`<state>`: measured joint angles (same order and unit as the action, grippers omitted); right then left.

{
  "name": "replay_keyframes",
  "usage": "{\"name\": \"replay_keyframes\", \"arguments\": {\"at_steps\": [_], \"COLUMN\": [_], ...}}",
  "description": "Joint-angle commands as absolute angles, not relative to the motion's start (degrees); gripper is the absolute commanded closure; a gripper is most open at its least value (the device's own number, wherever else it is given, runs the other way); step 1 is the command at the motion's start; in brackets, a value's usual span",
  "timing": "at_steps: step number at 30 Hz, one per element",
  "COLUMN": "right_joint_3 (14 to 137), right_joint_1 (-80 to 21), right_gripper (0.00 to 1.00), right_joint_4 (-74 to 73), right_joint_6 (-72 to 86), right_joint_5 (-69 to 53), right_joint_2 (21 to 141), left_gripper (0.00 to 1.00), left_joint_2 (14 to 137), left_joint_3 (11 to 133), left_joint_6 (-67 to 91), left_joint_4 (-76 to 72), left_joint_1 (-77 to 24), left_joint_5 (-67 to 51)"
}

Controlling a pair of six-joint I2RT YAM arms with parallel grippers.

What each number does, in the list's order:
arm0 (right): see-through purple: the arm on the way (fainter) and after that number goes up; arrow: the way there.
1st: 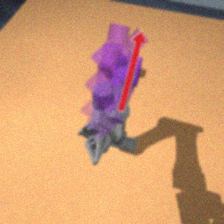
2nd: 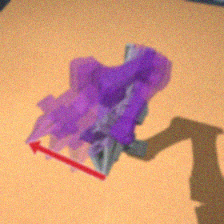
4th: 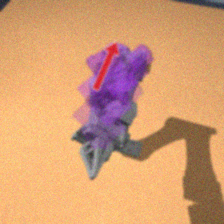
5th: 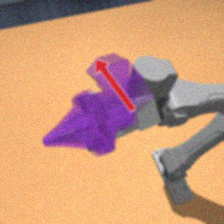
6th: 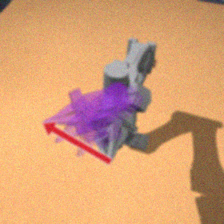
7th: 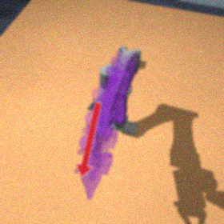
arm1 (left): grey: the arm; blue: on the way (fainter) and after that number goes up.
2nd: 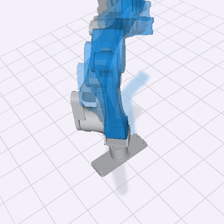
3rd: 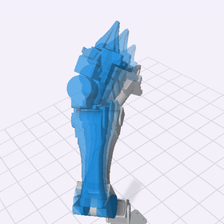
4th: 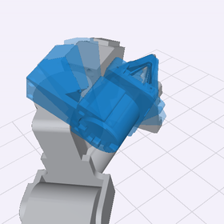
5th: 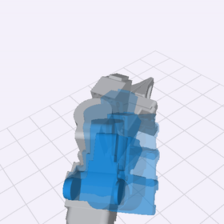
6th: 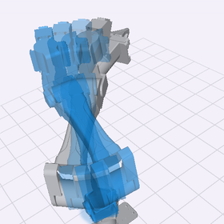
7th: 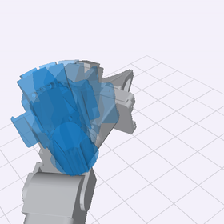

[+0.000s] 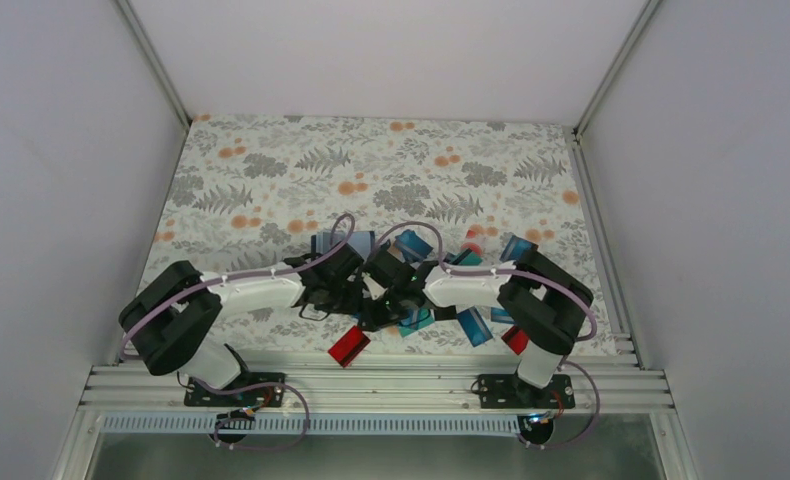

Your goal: Put the credit cards into the card holder

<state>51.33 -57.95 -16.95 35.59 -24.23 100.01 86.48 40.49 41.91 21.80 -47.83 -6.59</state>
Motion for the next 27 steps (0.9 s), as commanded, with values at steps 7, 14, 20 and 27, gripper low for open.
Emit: {"name": "replay_keyframes", "arguments": {"at_steps": [7, 14, 20, 27], "right_joint_3": [50.10, 51.95, 51.94, 41.32], "right_joint_1": [-63.46, -62.00, -61.15, -61.41], "right_gripper": [0.79, 0.77, 0.71, 0.65], "right_joint_4": [-17.72, -20.87, -24.15, -13.39], "right_joint_6": [34.89, 36.93, 45.45, 60.37], "right_joint_5": [-22.58, -18.19, -18.03, -25.00], "right_joint_2": [100.30, 92.94, 85.85, 79.51], "left_gripper": [0.76, 0.73, 0.67, 0.66], "left_joint_2": [87.18, 82.48, 78.80, 72.51], "left_joint_3": [39.03, 41.74, 43.35, 40.34], "left_joint_6": [43.77, 41.91, 40.64, 41.18], "left_joint_4": [22.00, 28.51, 36.88, 46.11], "left_joint_1": [-47.02, -47.38, -50.11, -50.56], "left_joint_5": [-8.89, -6.82, -6.94, -7.05]}}
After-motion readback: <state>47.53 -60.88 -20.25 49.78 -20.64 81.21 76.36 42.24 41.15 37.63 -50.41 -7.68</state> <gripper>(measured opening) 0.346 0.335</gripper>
